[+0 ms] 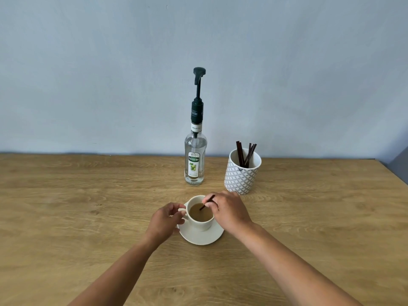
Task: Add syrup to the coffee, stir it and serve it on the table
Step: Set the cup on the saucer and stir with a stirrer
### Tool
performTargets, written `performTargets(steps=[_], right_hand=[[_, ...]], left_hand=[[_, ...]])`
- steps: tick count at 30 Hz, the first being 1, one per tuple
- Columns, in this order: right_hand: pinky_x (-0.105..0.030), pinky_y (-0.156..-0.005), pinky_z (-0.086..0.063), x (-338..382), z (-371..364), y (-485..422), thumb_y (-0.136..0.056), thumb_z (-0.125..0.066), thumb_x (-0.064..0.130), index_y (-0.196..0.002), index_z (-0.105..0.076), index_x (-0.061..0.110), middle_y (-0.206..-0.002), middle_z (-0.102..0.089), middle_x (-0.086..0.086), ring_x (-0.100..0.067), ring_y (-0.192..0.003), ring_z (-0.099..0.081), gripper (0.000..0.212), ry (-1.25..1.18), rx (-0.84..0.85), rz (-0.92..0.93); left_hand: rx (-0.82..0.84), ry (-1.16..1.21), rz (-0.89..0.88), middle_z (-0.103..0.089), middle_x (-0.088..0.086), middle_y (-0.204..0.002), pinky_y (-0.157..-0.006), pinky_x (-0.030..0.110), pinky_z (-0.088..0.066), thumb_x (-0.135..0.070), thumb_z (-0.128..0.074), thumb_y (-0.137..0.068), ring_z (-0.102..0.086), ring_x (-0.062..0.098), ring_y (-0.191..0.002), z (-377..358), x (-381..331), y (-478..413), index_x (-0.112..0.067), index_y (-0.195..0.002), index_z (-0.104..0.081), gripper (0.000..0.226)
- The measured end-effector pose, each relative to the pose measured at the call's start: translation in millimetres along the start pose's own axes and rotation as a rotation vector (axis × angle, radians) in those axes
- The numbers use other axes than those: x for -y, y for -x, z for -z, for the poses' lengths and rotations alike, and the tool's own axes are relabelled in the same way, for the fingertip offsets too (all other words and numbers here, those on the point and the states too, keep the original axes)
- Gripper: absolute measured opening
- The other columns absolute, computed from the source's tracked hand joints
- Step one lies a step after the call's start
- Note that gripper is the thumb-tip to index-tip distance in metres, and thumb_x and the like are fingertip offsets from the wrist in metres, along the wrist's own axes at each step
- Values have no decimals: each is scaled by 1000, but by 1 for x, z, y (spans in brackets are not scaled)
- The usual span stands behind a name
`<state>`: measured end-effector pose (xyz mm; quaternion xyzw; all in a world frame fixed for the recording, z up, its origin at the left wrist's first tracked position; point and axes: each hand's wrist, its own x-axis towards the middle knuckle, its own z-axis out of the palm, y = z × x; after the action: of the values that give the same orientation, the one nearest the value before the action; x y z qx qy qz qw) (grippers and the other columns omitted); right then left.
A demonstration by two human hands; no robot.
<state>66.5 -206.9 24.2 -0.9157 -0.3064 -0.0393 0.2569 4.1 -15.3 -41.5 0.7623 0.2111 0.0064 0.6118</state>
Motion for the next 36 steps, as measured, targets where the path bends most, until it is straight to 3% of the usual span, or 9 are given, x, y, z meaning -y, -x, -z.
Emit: performTargets(steps=[5,11,15,21,30,36], right_hand=[[-33,-89,-37,-7,6,4,-93,-58,23,-97,-68,28,-99,-72,14,-11,-98,-60,12,19,1,1],[-35,-97,-40,0,1,4,-90,-63,25,-92,-72,29,-95,-74,13,-10,-93,-64,11,-125,20,-14],[-35,-93,-38,3,-2,2,-91,-61,25,-96,-71,30,-97,-74,13,-10,-94,-62,12,-57,1,-5],[-37,-88,-38,-2,4,3,-92,-58,21,-95,-68,27,-96,-73,12,-12,-95,-62,12,36,-21,27],[-36,-97,-40,2,0,4,-88,-65,23,-90,-74,29,-95,-75,14,-9,-94,-64,10,-161,-6,-28],[-32,-87,-34,-1,1,5,-91,-62,21,-95,-71,30,-94,-73,13,-10,-95,-61,14,-37,-5,-9]], left_hand=[[5,12,-3,-76,6,-99,-65,34,-62,-17,-66,-95,-75,19,-86,0,1,0,-19,-103,-71,10],[10,20,-3,-75,7,-101,-66,35,-61,-17,-65,-96,-75,23,-91,-1,0,0,-17,-105,-70,11],[11,6,-7,-75,7,-100,-60,28,-60,-17,-65,-96,-75,21,-90,0,-1,1,-18,-105,-70,11],[9,9,-13,-75,6,-99,-63,31,-61,-18,-65,-96,-75,18,-87,0,1,0,-19,-103,-71,9],[14,19,-10,-75,5,-99,-68,37,-62,-18,-65,-96,-75,21,-90,0,1,0,-18,-104,-71,10],[14,18,-4,-75,6,-99,-63,32,-61,-19,-65,-96,-75,21,-90,0,2,0,-19,-104,-71,10]])
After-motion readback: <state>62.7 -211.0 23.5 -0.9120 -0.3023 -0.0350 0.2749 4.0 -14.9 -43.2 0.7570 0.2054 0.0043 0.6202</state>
